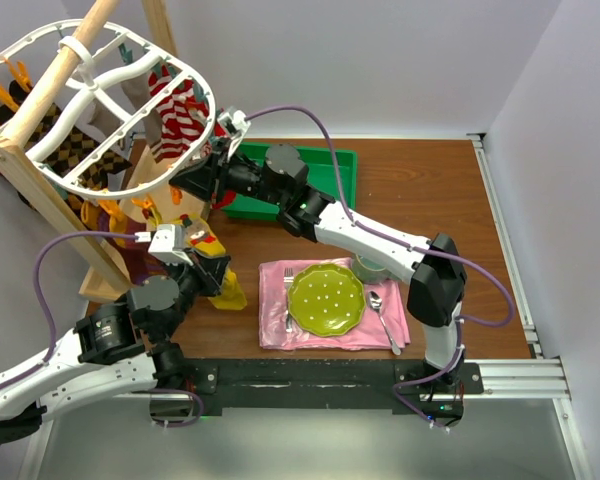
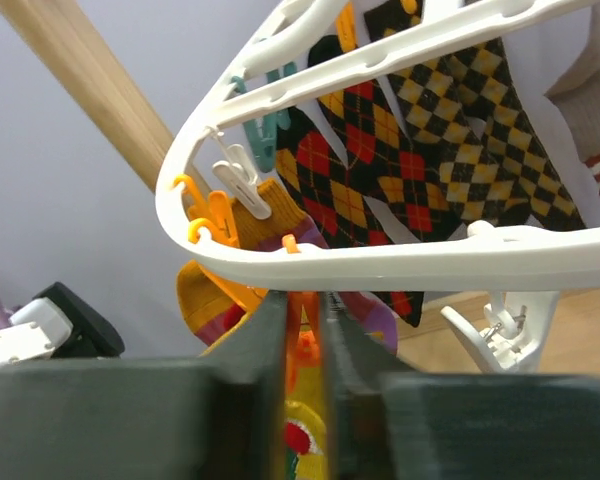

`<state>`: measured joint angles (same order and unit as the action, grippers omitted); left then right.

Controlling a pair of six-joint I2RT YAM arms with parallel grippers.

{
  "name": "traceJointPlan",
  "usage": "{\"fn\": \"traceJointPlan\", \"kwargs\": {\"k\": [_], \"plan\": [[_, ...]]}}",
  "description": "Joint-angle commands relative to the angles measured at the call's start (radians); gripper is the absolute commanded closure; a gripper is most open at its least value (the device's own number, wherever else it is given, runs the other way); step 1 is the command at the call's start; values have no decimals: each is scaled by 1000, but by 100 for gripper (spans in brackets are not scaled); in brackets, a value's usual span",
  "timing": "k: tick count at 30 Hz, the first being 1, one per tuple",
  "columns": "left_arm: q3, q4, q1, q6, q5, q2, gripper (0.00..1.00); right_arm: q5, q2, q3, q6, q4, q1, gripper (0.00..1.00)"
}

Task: Remove the socks clipped to the hanger
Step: Remove the sock from the hanger, then place the sock in the bin.

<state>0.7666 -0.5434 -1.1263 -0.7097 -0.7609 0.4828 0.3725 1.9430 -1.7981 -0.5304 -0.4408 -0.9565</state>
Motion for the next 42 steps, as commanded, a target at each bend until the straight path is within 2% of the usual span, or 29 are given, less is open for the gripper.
{"fn": "traceJointPlan", "kwargs": {"k": [1,2,6,11,14,17,21,25,28,31,33,37,42], "plan": [[3,16,0,41,29,5,100,-73,-70,-3,38,74,-5,67],[5,17,0,41,31,10,100,-81,-79,5,44,80,-8,58],[3,33,0,49,28,13,100,-127,-140,86,75,117,-10,40],[-1,88,0,96,46,31,100,-217,-266,213,86,174,-11,28],[-1,150,0,145,86,71,100,-343,-369,339,96,217,-11,22],[23,200,0,191,124,160,100,-492,-494,497,93,278,-11,19],[78,278,-1,246,166,321,100,-793,-663,626,92,393,-11,16],[138,399,-1,302,186,460,100,-978,-857,741,79,471,-10,13],[213,465,0,349,178,598,100,-1070,-989,767,76,545,-10,12],[307,523,23,398,169,735,100,-1125,-1110,796,75,617,-10,12],[374,561,80,414,210,827,100,-1149,-1180,801,70,671,-8,12],[474,661,183,446,270,970,100,-1184,-1260,798,63,761,-10,12],[637,729,273,523,265,1201,100,-1175,-1317,795,27,836,-10,12]]}}
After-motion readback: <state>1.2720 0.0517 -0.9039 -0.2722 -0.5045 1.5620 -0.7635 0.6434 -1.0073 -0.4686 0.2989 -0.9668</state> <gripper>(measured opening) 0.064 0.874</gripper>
